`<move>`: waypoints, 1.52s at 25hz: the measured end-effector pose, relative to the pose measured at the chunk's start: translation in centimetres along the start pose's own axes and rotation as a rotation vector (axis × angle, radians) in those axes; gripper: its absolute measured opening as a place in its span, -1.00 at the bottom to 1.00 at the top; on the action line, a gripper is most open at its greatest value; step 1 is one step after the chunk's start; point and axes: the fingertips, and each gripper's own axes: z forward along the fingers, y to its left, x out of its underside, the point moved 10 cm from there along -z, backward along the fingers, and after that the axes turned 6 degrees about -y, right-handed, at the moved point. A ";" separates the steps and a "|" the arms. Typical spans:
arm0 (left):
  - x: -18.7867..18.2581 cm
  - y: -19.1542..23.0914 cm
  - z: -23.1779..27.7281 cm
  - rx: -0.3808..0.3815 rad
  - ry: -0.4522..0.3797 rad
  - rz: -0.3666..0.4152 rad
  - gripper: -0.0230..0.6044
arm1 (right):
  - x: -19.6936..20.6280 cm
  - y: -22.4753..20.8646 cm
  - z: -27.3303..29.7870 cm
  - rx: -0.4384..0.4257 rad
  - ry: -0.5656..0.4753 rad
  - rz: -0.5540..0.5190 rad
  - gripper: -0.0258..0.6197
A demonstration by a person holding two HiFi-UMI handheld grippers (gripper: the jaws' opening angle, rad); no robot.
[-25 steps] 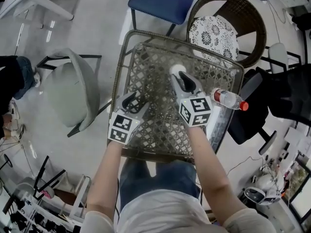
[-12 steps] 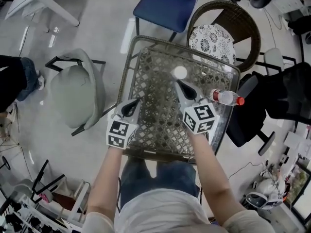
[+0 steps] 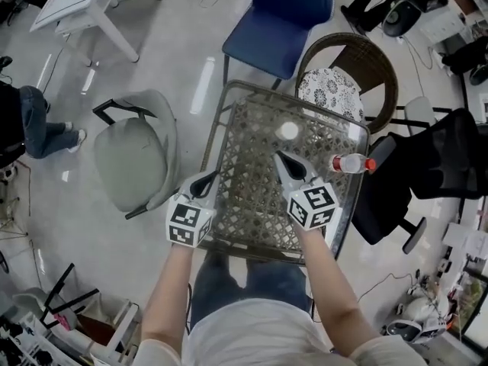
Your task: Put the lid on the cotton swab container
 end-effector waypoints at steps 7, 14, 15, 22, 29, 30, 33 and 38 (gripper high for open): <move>-2.5 -0.5 -6.3 -0.003 -0.088 -0.037 -0.90 | -3.5 5.3 -2.4 -0.036 -0.041 -0.037 -0.91; -5.1 0.0 -12.7 -0.028 -0.174 -0.040 -0.90 | -6.1 10.6 -4.3 -0.072 -0.071 -0.078 -0.91; -5.5 0.3 -13.3 -0.030 -0.184 -0.031 -0.90 | -6.6 11.3 -4.4 -0.077 -0.080 -0.086 -0.91; -7.7 0.6 -18.5 -0.047 -0.227 0.009 -0.90 | -9.5 16.4 -6.7 -0.117 -0.143 -0.131 -0.91; -10.4 -0.2 -23.6 -0.018 -0.302 0.060 -0.90 | -11.9 21.6 -8.6 -0.177 -0.194 -0.182 -0.91; -10.8 -0.3 -24.3 -0.016 -0.312 0.069 -0.90 | -12.1 22.2 -8.9 -0.186 -0.202 -0.184 -0.91; -11.7 -1.0 -26.4 -0.007 -0.340 0.097 -0.91 | -12.9 23.9 -10.0 -0.212 -0.224 -0.201 -0.91; -12.7 -1.8 -29.8 0.001 -0.389 0.121 -0.91 | -14.1 26.1 -12.0 -0.240 -0.261 -0.236 -0.91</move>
